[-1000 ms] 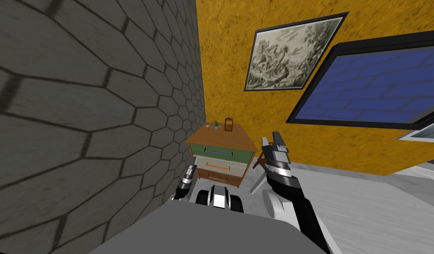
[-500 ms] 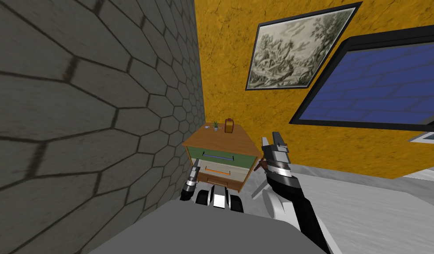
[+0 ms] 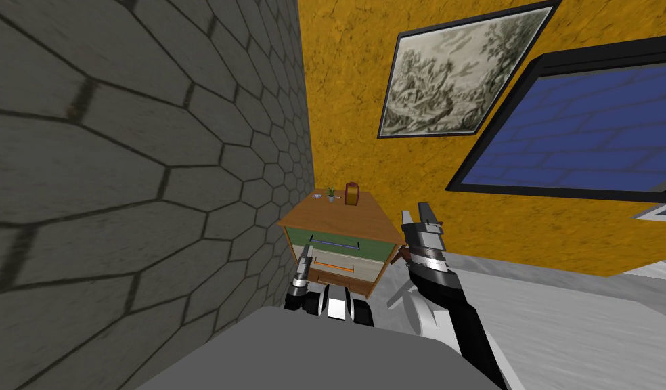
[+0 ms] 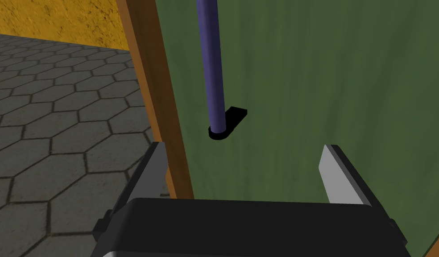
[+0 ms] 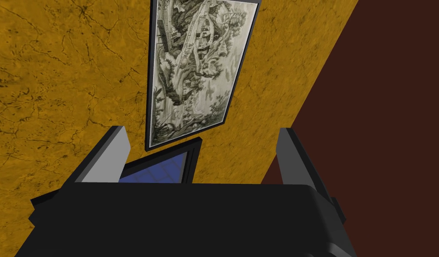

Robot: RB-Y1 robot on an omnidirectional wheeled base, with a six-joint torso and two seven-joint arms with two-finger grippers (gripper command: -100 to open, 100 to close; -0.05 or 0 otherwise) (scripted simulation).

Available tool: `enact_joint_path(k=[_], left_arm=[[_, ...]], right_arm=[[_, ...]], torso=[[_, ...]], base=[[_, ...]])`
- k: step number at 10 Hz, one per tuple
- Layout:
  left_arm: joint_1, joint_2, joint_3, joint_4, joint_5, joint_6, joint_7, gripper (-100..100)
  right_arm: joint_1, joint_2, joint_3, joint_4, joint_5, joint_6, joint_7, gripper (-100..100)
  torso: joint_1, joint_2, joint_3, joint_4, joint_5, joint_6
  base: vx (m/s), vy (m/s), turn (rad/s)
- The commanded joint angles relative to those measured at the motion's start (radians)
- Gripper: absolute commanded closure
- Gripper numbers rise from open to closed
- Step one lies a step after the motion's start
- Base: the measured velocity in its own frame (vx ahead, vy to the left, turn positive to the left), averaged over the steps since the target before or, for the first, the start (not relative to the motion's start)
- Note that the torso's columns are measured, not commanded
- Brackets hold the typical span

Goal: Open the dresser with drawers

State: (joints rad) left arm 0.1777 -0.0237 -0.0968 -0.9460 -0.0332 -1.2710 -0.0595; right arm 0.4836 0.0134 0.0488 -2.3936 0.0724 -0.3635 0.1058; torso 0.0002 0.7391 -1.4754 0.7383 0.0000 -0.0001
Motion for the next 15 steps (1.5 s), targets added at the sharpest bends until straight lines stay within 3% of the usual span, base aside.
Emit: enact_joint_path(k=[1, 4, 5, 6, 9, 10, 11, 15], left_arm=[[-0.037, -0.006, 0.004, -0.022, 0.001, 0.057, -0.004, -100], [-0.074, -0.012, 0.009, -0.043, 0.002, 0.113, -0.008, -100], [-0.074, -0.013, 0.009, -0.022, 0.002, 0.092, -0.009, -100], [-0.044, -0.007, 0.005, -0.026, 0.001, 0.068, -0.005, 100], [-0.007, -0.001, 0.001, -0.004, 0.0, 0.011, -0.001, 100], [-0.022, -0.002, 0.004, 0.007, 0.002, 0.012, -0.002, 100], [-0.024, 0.044, 0.004, 0.006, 0.002, 0.017, -0.001, -100], [-0.046, 0.143, 0.005, 0.002, 0.007, 0.062, 0.002, -100]], right_arm=[[0.0, 0.0, 0.0, 0.0, 0.0, 0.0, 0.0, 0], [0.0, 0.0, 0.0, 0.0, 0.0, 0.0, 0.0, 0], [0.0, 0.0, 0.0, 0.0, 0.0, 0.0, 0.0, 0], [0.0, 0.0, 0.0, 0.0, 0.0, 0.0, 0.0, 0], [0.0, 0.0, 0.0, 0.0, 0.0, 0.0, 0.0, 0], [0.0, 0.0, 0.0, 0.0, 0.0, 0.0, 0.0, 0], [0.0, 0.0, 0.0, 0.0, 0.0, 0.0, 0.0, 0], [0.0, 0.0, 0.0, 0.0, 0.0, 0.0, 0.0, 0]], torso=[[0.0, 0.0, 0.0, 0.0, 0.0, 0.0], [0.0, -0.001, 0.0, 0.0, 0.0, 0.0], [0.0, -0.001, -0.001, 0.0, 0.0, 0.0], [-0.001, -0.002, -0.001, -0.001, 0.0, 0.0], [0.001, -0.011, -0.006, -0.004, 0.001, 0.001], [0.001, -0.007, -0.005, -0.003, 0.001, 0.0], [0.0, -0.003, -0.002, -0.001, 0.0, 0.0], [0.0, 0.0, 0.0, 0.0, 0.0, 0.0]], base=[[-0.024, 0.008, 0.024], [-0.028, 0.009, 0.018], [-0.009, 0.003, 0.0], [0.017, -0.004, -0.028], [0.021, -0.011, -0.023], [0.013, -0.002, -0.001], [0.0, 0.0, 0.0], [-0.028, -0.006, 0.012]])
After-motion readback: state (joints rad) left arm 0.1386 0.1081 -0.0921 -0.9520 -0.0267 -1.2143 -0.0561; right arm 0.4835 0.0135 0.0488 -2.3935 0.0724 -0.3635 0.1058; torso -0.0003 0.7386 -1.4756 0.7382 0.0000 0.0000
